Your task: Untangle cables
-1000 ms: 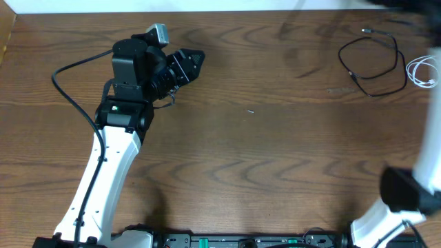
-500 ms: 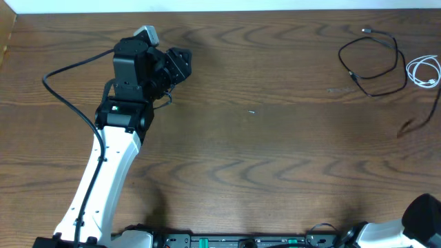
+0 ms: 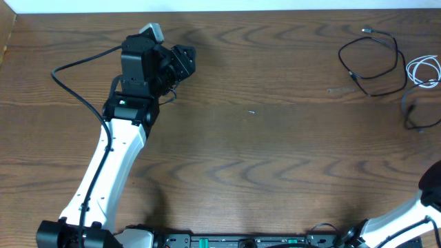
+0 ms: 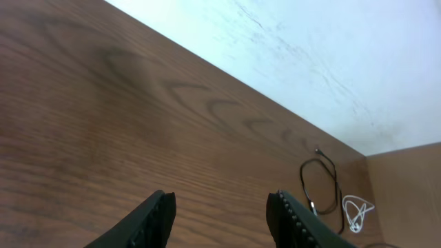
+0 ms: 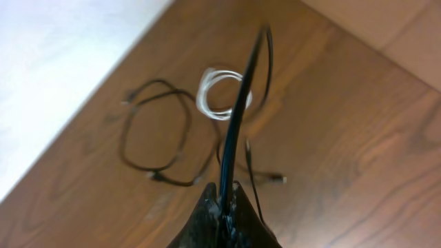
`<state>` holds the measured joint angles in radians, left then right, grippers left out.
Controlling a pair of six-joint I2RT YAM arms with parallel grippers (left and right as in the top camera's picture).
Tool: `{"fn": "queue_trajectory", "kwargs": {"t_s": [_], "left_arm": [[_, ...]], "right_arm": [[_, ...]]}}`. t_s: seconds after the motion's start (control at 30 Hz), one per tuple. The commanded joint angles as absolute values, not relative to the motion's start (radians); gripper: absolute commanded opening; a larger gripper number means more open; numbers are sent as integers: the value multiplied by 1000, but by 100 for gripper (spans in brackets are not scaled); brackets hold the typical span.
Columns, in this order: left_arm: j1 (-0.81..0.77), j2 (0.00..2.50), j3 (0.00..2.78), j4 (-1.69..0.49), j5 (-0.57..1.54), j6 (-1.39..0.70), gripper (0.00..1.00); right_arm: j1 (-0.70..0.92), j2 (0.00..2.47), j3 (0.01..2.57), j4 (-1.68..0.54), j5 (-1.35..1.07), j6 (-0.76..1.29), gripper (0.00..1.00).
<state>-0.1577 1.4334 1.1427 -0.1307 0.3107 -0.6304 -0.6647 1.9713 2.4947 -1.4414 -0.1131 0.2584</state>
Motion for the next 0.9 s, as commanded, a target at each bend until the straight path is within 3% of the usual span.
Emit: {"fn": "queue_trajectory", "kwargs": {"t_s": [0.0, 0.07, 0.13, 0.3, 0.4, 0.43, 0.47, 0.87], "left_arm": [[-177, 1431, 1147, -129, 305, -633, 48], [-176, 1431, 1147, -130, 305, -633, 48], [-176, 1431, 1147, -133, 305, -633, 48], [-176, 1431, 1146, -133, 305, -633, 54], [-176, 1431, 1142, -134, 305, -633, 74], [-176, 1431, 1140, -135, 305, -633, 88], [-176, 1431, 1137, -140, 305, -633, 95], [-176, 1431, 1135, -258, 304, -633, 96]], "right_arm": [[-667, 2056, 2498, -1433, -17, 308, 20], [-667, 2112, 2498, -1428, -23, 332, 61], [-666, 2149, 2498, -1437, -48, 334, 74], [-648, 2166, 2498, -1468, -93, 306, 77], [-616, 2147, 2498, -1498, -244, 201, 77], [-597, 2139, 2498, -1517, -297, 157, 77], [-581, 2133, 2498, -1533, -327, 121, 77], [-293, 1946, 2498, -1636, -350, 2, 77]]}}
